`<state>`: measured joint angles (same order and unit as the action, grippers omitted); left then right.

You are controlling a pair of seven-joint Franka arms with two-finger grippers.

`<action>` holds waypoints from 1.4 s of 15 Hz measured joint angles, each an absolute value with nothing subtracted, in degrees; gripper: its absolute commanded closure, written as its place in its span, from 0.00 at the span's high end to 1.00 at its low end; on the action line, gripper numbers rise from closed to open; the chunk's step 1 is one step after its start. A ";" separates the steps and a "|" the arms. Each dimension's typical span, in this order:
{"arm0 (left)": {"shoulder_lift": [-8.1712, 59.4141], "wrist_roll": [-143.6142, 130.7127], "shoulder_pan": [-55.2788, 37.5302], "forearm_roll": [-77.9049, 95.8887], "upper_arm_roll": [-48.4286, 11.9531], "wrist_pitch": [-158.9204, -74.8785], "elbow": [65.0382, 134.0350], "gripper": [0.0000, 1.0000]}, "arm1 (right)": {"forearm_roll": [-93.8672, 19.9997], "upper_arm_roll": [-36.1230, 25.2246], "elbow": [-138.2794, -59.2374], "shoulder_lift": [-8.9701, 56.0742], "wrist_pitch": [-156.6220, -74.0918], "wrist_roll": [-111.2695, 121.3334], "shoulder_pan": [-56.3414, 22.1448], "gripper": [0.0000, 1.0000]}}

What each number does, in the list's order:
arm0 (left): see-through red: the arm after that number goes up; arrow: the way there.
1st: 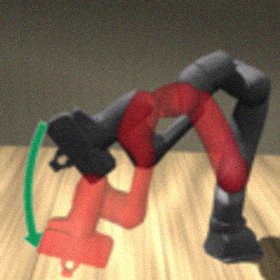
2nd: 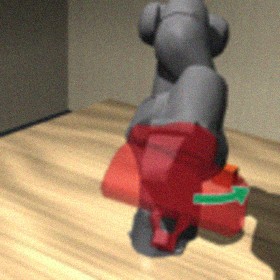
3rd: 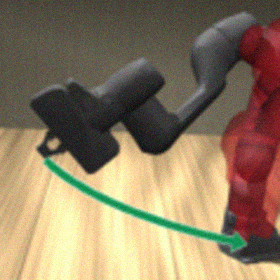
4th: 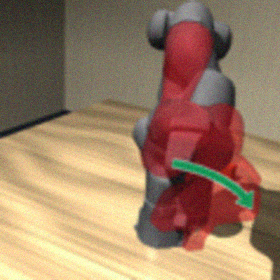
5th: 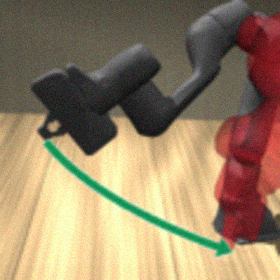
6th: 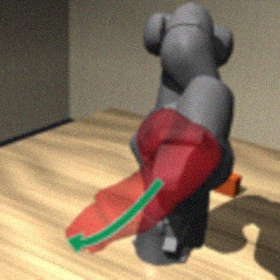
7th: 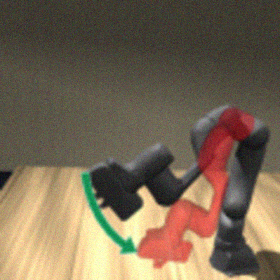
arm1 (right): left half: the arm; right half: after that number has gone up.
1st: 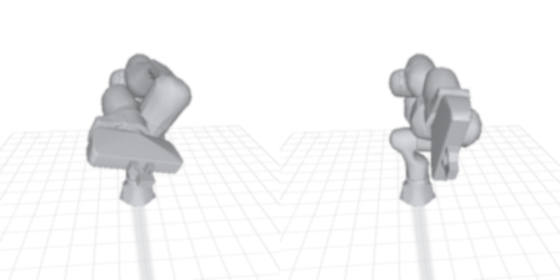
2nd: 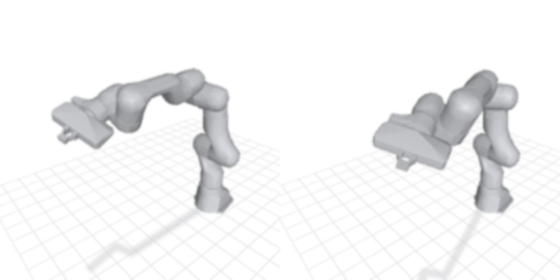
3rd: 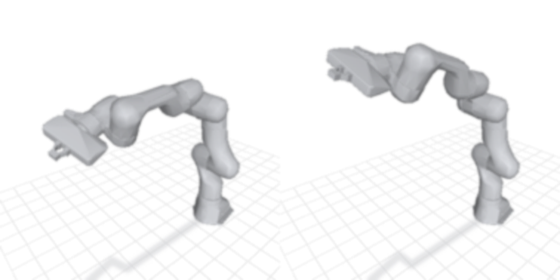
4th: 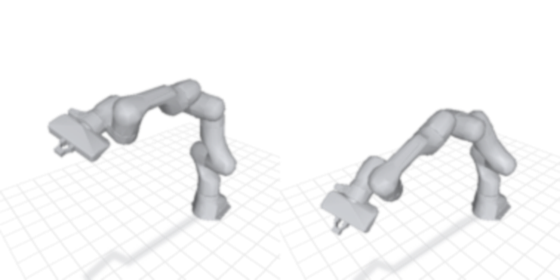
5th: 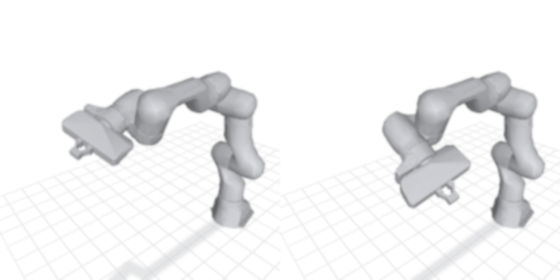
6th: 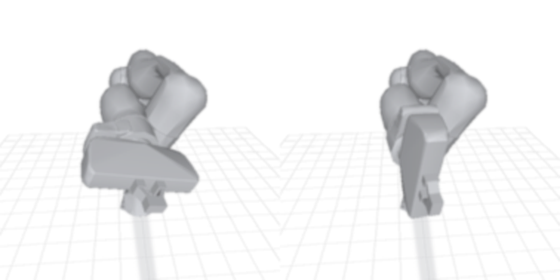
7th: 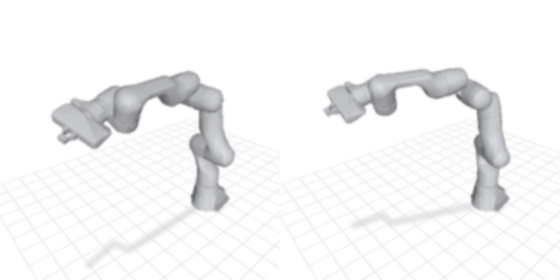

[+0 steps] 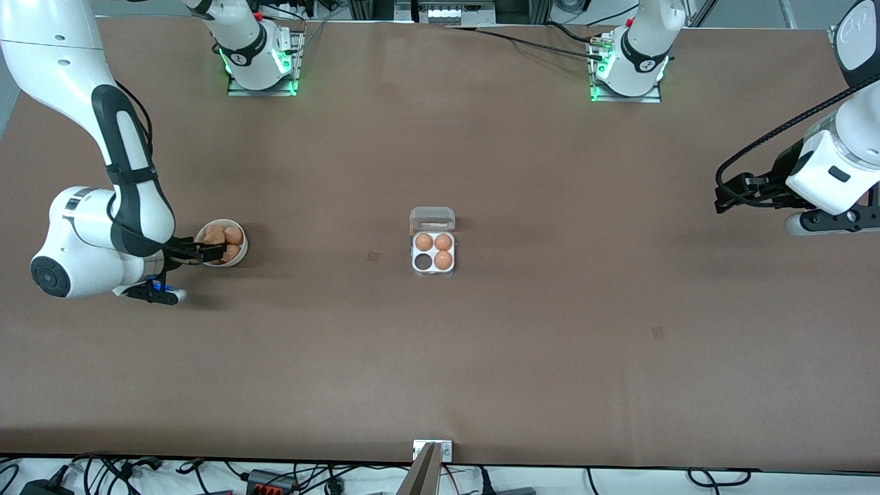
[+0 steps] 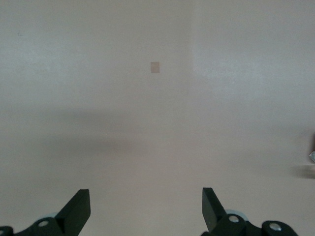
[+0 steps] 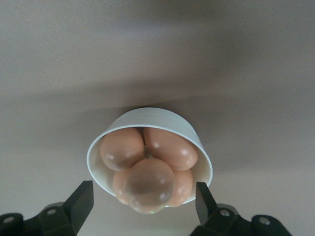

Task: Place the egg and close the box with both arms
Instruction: 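Grasp one brown egg from the bowl with the right gripper and lift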

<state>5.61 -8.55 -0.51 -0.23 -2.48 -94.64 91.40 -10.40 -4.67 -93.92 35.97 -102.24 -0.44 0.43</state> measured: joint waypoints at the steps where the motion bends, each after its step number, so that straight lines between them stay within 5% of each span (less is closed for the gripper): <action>1: 5.61 -8.55 -0.51 -0.23 -2.48 -94.63 91.40 1.00 | -10.64 -4.67 -93.90 36.16 -102.35 -0.44 0.52 0.84; 6: 5.60 -8.55 -0.53 -0.23 -2.48 -94.63 91.40 1.00 | -10.78 -4.67 -93.86 36.70 -102.63 -0.44 0.72 0.71; 10: 5.61 -8.55 -0.53 -0.23 -2.48 -94.63 91.40 1.00 | -10.80 -4.67 -93.79 36.71 -102.64 -0.44 0.72 0.20; 12: 5.61 -8.55 -0.53 -0.23 -2.48 -94.63 91.40 1.00 | -10.80 -4.68 -93.74 36.71 -102.63 -0.44 0.72 0.08; 21: 5.60 -8.55 -0.53 -0.23 -2.48 -94.63 91.40 1.00 | -10.52 -4.03 -83.74 33.72 -96.28 0.18 -0.97 0.00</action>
<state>5.60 -8.55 -0.53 -0.23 -2.48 -94.63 91.40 -10.52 -4.03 -83.74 33.72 -96.28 0.18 -0.97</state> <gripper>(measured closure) 0.000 0.542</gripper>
